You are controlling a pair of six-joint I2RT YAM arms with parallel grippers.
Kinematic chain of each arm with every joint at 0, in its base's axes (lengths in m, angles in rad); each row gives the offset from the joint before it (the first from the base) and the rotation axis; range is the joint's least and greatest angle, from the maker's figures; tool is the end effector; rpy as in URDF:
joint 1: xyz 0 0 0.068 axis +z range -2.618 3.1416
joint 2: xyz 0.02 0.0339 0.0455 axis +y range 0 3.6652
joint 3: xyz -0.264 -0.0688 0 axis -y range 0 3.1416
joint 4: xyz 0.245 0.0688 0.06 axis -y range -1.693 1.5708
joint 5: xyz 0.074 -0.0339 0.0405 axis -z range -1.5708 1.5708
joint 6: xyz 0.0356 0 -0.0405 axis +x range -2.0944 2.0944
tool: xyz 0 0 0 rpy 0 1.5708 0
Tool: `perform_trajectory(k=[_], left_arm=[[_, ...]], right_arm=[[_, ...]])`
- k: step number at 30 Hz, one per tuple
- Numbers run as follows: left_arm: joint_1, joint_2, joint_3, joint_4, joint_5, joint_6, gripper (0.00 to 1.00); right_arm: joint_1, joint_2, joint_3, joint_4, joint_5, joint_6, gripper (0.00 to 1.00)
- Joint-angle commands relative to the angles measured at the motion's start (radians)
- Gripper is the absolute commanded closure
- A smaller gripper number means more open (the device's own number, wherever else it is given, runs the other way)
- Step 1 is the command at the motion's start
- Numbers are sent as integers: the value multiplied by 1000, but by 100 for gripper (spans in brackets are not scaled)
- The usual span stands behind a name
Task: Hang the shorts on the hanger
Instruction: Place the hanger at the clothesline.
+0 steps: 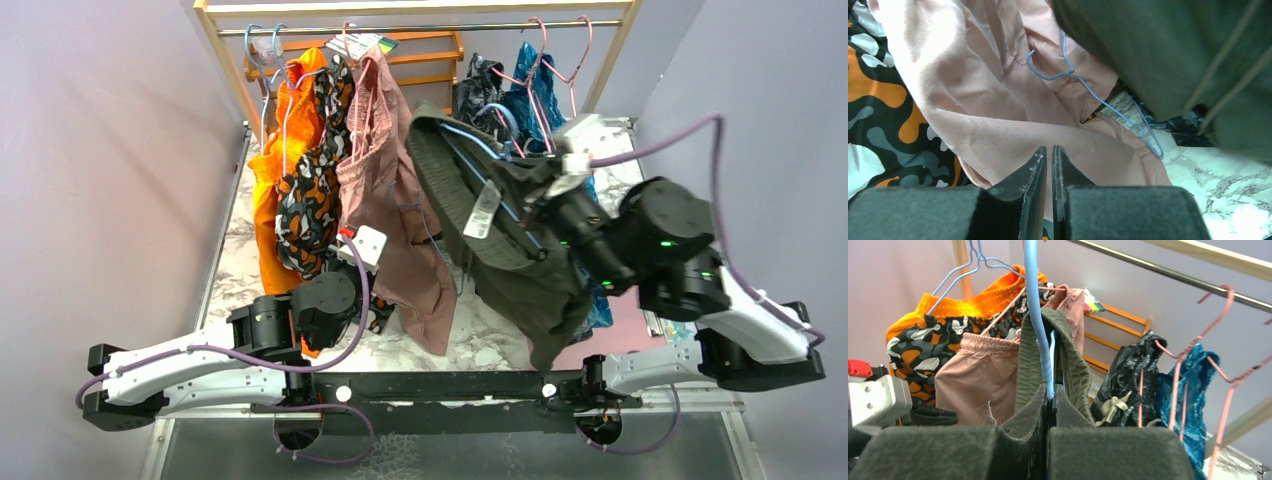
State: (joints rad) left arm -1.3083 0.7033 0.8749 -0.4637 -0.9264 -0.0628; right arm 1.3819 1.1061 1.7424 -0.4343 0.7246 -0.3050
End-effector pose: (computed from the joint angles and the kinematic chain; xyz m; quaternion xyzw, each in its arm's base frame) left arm 0.0641 -0.1289 0.3577 0.2022 0.7387 -0.0604 0.6402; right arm 0.0535 0.1544 0.5635 -0.2590 0.5982 0.1792 0.7369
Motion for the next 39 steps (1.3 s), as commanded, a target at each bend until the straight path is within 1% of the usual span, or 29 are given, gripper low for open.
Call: perform_trajectory(k=[1,5,7,9,12,14,17,19,21,25,27,29,33,35,37,39], left_arm=[[5,-11,23,35,48,-8,86],[4,-27,10,41,57,-10,85],[4,-35,8,46,57,-7,84],[5,-41,8,52,59,-2,84],[4,-44,12,60,65,4,85],[5,-44,16,66,68,6,84],[4,-39,18,79,77,6,84],[4,-35,17,84,82,2,84],[4,-32,14,89,89,-3,83],[4,-33,-3,110,110,-9,81],[4,-38,-7,117,122,-8,80],[4,-39,-8,123,129,1,79],[4,-41,4,139,133,23,79],[4,-42,1,152,135,25,79],[4,-47,-15,173,140,25,79],[5,-55,-41,204,146,30,78]], right_arm=[[5,77,5,249,113,-23,99],[1,122,-24,400,176,-99,99],[-30,142,-24,437,178,-121,99],[-94,172,24,389,139,-81,99],[-234,231,126,265,45,20,99],[-290,260,178,257,14,30,99],[-325,284,229,283,-6,15,99],[-354,290,218,274,-28,47,99],[-403,291,177,222,-77,124,99],[-530,266,50,167,-215,292,99],[-573,262,13,166,-279,345,99],[-591,265,19,175,-308,364,99],[-592,286,146,193,-330,355,99],[-592,298,175,187,-325,353,99],[-592,295,138,201,-316,355,99],[-593,283,64,230,-303,365,99]])
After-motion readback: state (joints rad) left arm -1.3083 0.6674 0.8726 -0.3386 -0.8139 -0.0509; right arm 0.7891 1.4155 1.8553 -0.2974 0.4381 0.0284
